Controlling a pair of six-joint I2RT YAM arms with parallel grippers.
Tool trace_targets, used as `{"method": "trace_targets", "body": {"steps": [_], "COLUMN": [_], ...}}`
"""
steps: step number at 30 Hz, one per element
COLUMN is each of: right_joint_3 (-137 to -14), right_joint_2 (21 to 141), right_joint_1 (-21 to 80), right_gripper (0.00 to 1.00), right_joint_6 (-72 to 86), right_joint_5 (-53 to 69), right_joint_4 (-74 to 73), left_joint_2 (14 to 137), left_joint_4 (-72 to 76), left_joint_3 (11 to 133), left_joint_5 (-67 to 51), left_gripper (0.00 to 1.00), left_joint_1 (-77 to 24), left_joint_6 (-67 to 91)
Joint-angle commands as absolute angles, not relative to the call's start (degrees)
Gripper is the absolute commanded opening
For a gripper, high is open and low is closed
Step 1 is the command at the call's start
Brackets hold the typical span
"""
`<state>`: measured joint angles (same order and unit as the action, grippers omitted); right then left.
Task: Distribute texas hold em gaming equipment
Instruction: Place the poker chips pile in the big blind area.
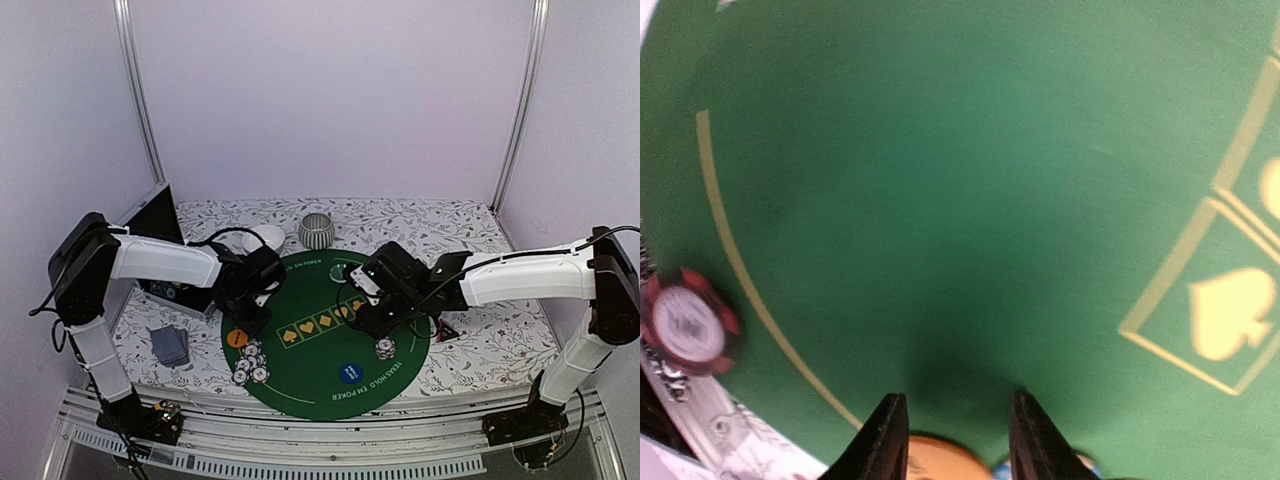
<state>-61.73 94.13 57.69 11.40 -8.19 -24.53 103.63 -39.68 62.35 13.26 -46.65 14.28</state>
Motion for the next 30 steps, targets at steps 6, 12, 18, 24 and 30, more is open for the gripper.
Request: {"method": "trace_targets", "body": {"steps": [6, 12, 18, 24, 30], "right_joint_3": [-65.2, -74.5, -83.5, -92.9, -100.7], "right_joint_2": [95.4, 104.2, 114.5, 123.0, 129.5], "right_joint_1": [61.4, 67.2, 70.4, 71.5, 73.5], "right_gripper": [0.15, 0.15, 0.14, 0.14, 0.14], "right_joint_6": [12.0, 10.7, 10.3, 9.2, 7.2], "right_joint_5": [-8.7, -6.8, -3.4, -3.2, -4.9], "right_joint_4": [-25.5, -26.3, -26.3, -29.3, -35.0], "left_joint_2": [96.9, 89.2, 84.1, 80.6, 80.2], "left_joint_4": [-37.5, -36.6, -37.4, -37.3, -37.9], "left_joint_3": [61.4, 60.0, 57.1, 54.4, 54.6], "left_joint_5": [8.3, 2.4, 2.6, 1.8, 1.9], "left_gripper": [0.54, 0.56, 0.59, 0.60, 0.60], "left_joint_1": [-42.8, -42.7, -37.9, -32.9, -31.9], "left_joint_6": [12.3, 12.3, 13.4, 13.6, 12.5]}}
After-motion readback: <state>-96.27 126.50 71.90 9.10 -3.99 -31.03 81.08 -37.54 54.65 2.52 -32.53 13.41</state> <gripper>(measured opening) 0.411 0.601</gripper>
